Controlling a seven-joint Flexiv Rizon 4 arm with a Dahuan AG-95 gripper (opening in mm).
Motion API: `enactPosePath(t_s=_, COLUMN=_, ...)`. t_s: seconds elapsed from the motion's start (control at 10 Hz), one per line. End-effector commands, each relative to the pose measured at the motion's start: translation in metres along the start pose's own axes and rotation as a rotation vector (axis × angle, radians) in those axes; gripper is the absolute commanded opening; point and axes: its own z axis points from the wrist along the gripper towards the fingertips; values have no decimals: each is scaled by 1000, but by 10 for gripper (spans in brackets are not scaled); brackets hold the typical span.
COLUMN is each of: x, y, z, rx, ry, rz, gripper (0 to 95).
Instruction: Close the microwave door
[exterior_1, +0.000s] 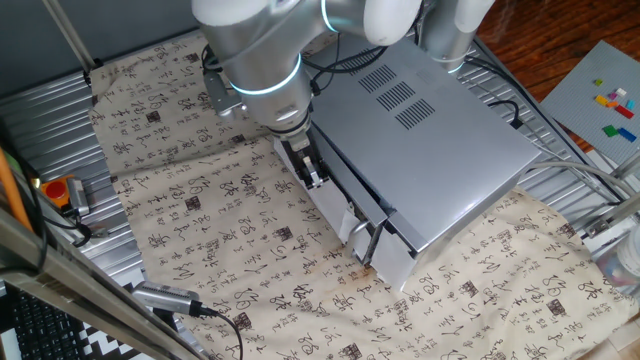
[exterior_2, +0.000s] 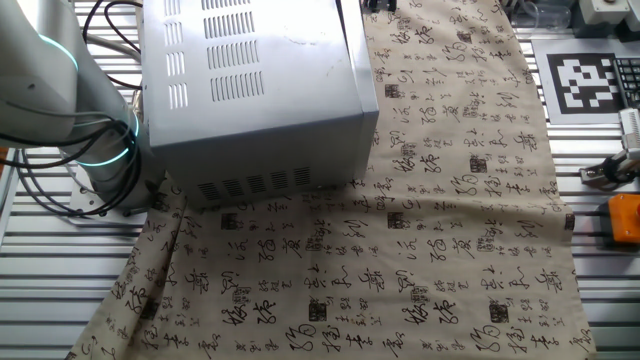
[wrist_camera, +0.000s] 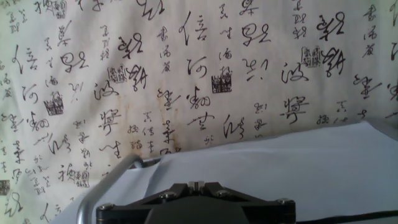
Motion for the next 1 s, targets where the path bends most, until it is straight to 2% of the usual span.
enactPosePath(t_s=0.1, x=2, y=-1, z=1, rx=0, ry=11, rz=-2, gripper=0)
enactPosePath(t_s=0.5, x=12, y=-7, z=8, rx=-5, ry=41, rz=-15, gripper=0)
enactPosePath(t_s=1.0, x=16, y=-7, z=10, rx=-36, ry=50, rz=-10, gripper=0)
